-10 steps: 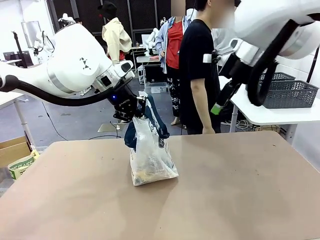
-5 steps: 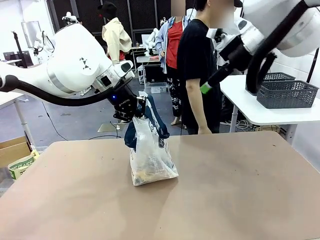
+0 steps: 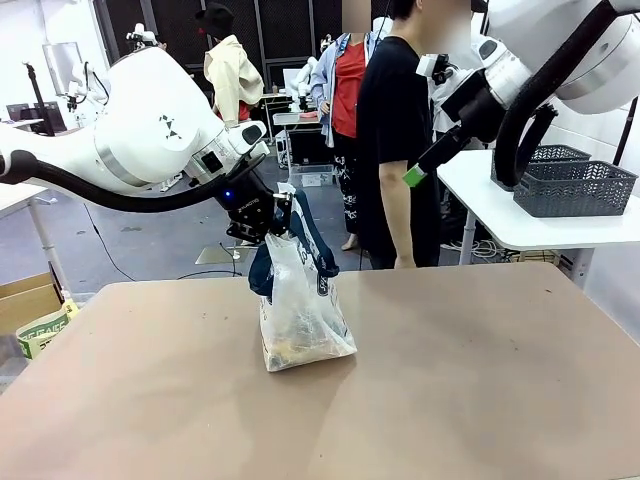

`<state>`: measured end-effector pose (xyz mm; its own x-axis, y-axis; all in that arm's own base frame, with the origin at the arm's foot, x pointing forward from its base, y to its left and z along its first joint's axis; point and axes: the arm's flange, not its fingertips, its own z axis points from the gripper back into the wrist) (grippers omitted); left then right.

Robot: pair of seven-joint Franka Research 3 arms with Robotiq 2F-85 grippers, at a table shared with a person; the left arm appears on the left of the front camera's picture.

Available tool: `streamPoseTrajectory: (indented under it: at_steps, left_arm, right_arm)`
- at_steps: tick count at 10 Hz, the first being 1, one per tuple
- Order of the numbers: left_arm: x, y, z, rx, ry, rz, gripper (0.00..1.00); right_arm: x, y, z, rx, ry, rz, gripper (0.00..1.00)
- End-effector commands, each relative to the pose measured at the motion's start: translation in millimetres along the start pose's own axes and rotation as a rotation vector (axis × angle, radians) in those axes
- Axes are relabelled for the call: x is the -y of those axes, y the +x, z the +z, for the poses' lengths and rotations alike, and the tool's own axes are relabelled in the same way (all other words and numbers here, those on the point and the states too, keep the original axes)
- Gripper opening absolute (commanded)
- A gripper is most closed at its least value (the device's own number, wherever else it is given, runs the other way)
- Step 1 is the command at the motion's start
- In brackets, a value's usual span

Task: Transfer purchased items from the store into the shopping bag.
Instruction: Move the Reusable shopping bag to the right side of the table.

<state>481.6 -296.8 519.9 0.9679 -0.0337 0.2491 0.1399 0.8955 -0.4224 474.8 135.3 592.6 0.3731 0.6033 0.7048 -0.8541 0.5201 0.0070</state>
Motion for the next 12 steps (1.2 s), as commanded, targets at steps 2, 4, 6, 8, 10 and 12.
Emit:
streamPoseTrajectory:
  at_steps: [2, 4, 6, 8, 10, 12]
  left_arm:
    - [21, 19, 13, -0.051, 0.212, -0.002, 0.00]
    - [34, 35, 27, -0.027, 0.290, -0.014, 0.00]
    - [33, 47, 49, 0.000, 0.363, -0.040, 0.00]
    - [19, 56, 73, 0.045, 0.399, -0.043, 0.00]
    - [-6, 64, 103, 0.056, 0.429, -0.072, 0.00]
    - [-37, 58, 135, 0.060, 0.460, -0.086, 0.00]
  right_arm:
    - [-4, -4, 0, -0.012, -0.002, 0.011, 1.00]
    - [-4, -4, 0, -0.012, -0.002, 0.011, 1.00]
    - [-4, -4, 0, -0.012, -0.002, 0.011, 1.00]
    - [-4, -4, 0, -0.012, -0.002, 0.011, 1.00]
    - [-4, -4, 0, -0.012, -0.002, 0.011, 1.00]
    - [-4, -4, 0, -0.012, -0.002, 0.011, 1.00]
